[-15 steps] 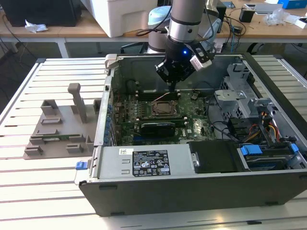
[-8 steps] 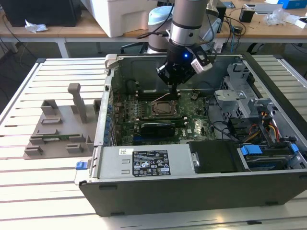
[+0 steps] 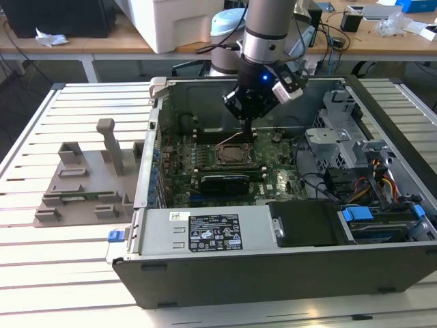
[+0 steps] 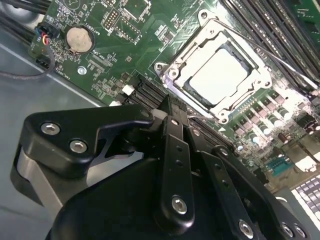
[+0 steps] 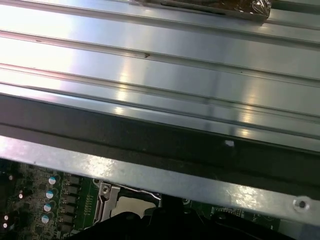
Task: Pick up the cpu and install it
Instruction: 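Install the first cpu locking lever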
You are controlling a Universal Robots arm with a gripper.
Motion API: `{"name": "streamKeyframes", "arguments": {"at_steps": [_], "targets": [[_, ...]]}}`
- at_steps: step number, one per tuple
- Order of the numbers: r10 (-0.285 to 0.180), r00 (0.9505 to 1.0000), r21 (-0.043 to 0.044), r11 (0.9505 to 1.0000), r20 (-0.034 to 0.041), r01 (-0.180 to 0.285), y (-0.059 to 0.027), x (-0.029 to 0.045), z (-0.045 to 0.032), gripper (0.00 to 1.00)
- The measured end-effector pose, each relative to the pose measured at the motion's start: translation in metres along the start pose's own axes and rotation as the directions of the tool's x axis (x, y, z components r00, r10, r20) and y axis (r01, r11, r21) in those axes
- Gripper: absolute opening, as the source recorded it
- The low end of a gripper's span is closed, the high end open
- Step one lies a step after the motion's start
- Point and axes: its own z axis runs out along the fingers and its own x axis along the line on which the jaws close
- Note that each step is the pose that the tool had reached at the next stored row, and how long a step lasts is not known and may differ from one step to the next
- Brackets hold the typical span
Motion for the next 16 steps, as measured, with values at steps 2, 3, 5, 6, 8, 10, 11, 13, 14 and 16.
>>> {"name": "streamKeyframes", "arguments": {"at_steps": [2, 3, 5, 6, 8, 10, 11, 13, 14, 16], "targets": [[0.0, 1.0, 0.0001, 1.0, 0.0008, 0.0, 0.0001, 0.0006, -0.0007, 0.11], [0.0, 1.0, 0.0002, 1.0, 0.0013, 0.0, 0.0007, 0.004, -0.0006, 0.11], [0.0, 1.0, 0.0006, 1.0, 0.0032, 0.0, 0.0019, 0.0111, 0.0, 0.11], [0.0, 1.0, 0.0004, 1.0, 0.0038, 0.0, 0.0026, 0.0147, 0.0008, 0.11], [0.004, 1.0, 0.0003, 1.0, 0.0036, -0.004, 0.0031, 0.0178, 0.0025, 0.11], [0.009, 1.0, 0.0, 1.0, 0.0038, -0.009, 0.0035, 0.0198, 0.0044, 0.11], [0.011, 0.9999, -0.0001, 0.9999, 0.0038, -0.011, 0.0036, 0.0198, 0.0054, 0.11], [0.017, 0.9999, -0.0007, 0.9999, 0.0039, -0.017, 0.0041, 0.02, 0.0074, 0.11], [0.021, 0.9998, -0.0016, 0.9998, 0.004, -0.021, 0.0043, 0.0202, 0.0081, 0.11], [0.031, 0.9995, -0.0042, 0.9995, 0.0044, -0.031, 0.0045, 0.0209, 0.0096, 0.11]]}}
